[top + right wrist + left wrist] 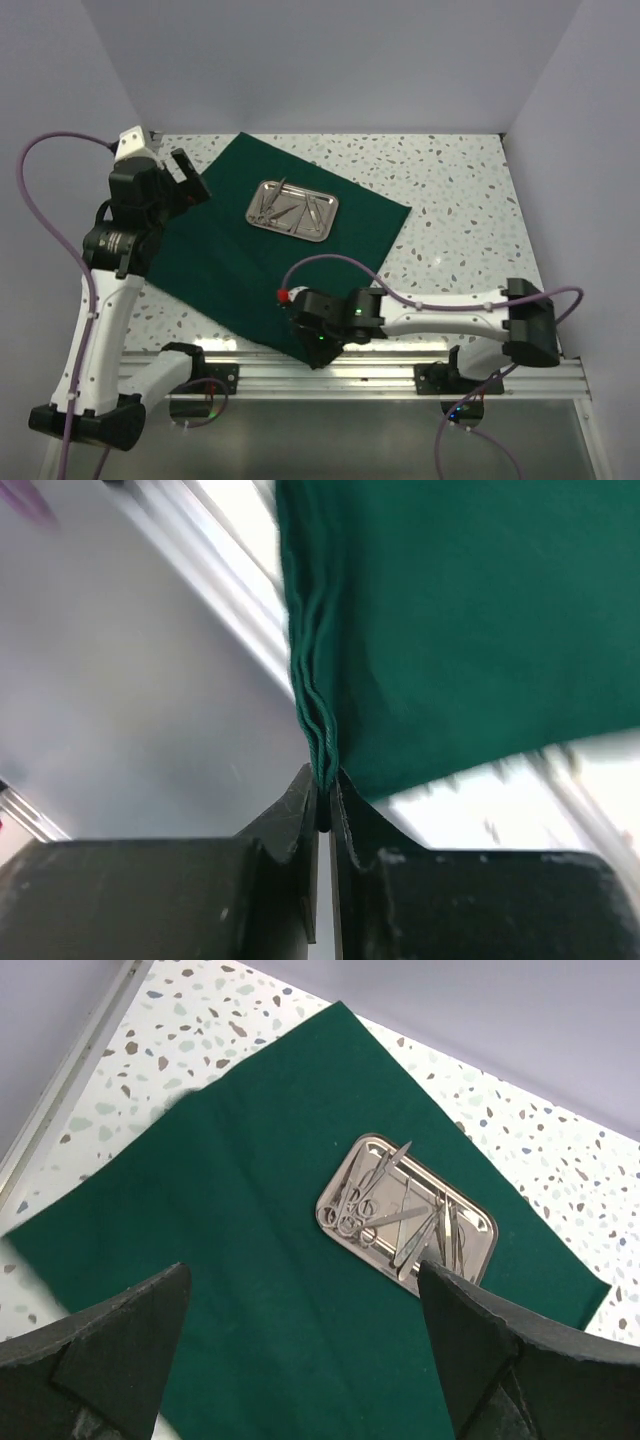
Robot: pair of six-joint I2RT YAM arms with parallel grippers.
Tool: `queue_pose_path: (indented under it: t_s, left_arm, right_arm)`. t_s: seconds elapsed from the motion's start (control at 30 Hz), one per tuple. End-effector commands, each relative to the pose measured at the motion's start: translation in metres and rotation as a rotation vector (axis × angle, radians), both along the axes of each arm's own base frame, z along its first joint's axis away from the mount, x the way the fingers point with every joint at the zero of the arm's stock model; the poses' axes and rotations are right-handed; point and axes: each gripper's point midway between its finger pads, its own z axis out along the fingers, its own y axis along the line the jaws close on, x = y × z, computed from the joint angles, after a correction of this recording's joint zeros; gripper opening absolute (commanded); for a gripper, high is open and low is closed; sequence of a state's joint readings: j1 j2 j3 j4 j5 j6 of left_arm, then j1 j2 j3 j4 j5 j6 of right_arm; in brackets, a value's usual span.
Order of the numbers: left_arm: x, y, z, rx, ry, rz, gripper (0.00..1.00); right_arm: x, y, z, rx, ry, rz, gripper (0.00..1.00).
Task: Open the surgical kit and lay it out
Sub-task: Open the surgical kit at the center of the board.
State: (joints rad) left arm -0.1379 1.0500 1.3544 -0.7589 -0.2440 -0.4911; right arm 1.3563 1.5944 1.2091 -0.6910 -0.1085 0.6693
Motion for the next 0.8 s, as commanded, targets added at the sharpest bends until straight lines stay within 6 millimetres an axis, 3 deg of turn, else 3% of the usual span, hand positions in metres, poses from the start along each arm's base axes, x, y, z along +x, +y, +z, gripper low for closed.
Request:
queue_pose_path:
  t_s: [0.0, 0.03, 0.1, 0.17, 0.27, 0.33, 0.43, 0.47, 0.53, 0.57, 0.63, 0.7, 0.73, 0.77]
  left_arm:
    - [-0.036, 0.008, -0.016, -0.030, 0.059, 0.051, 0.99]
    - [-0.041, 0.009, -0.020, -0.031, 0.068, 0.054, 0.99]
    - [-0.053, 0.011, -0.022, -0.035, 0.071, 0.058, 0.99]
    - [-0.058, 0.009, -0.026, -0.042, 0.086, 0.050, 0.99]
    - [-0.056, 0.005, -0.027, -0.050, 0.099, 0.033, 0.99]
    - [-0.054, 0.006, -0.026, -0.043, 0.100, 0.036, 0.99]
    - [-0.044, 0.006, -0.029, -0.027, 0.104, 0.029, 0.99]
    - [-0.037, 0.005, -0.032, -0.021, 0.107, 0.025, 0.99]
    - [-0.027, 0.004, -0.036, 0.003, 0.116, 0.008, 0.99]
    - [-0.016, 0.003, -0.040, 0.015, 0.120, 0.000, 0.99]
    - [-0.002, 0.002, -0.043, 0.056, 0.123, -0.026, 0.99]
    - [0.021, 0.002, -0.050, 0.087, 0.135, -0.035, 0.99]
    - [0.030, 0.005, -0.049, 0.109, 0.131, -0.040, 0.99]
    - [0.047, 0.005, -0.056, 0.118, 0.142, -0.041, 0.99]
  right_arm:
    - [0.002, -0.024, 0.018, 0.107, 0.001, -0.202, 0.00]
    - [-0.001, -0.037, 0.006, 0.074, 0.011, -0.231, 0.26]
    - [0.006, -0.056, 0.002, 0.036, -0.036, -0.262, 0.78]
    - [0.012, -0.076, 0.002, -0.044, -0.086, -0.269, 0.98]
    - [0.033, -0.089, 0.020, -0.104, -0.205, -0.292, 0.98]
    - [0.048, -0.088, 0.039, -0.087, -0.271, -0.324, 0.98]
    - [0.072, -0.100, 0.046, -0.074, -0.221, -0.405, 0.99]
    - [0.102, -0.107, 0.047, -0.042, -0.194, -0.512, 0.98]
    - [0.124, -0.121, 0.039, -0.017, -0.155, -0.572, 0.98]
    - [0.150, -0.132, 0.039, 0.003, -0.139, -0.652, 0.98]
    - [0.178, -0.147, 0.040, -0.019, -0.161, -0.689, 0.98]
    - [0.209, -0.168, 0.027, -0.100, -0.148, -0.773, 0.97]
    - [0.225, -0.172, 0.036, -0.101, -0.173, -0.791, 0.96]
    - [0.239, -0.186, 0.032, -0.142, -0.176, -0.842, 0.96]
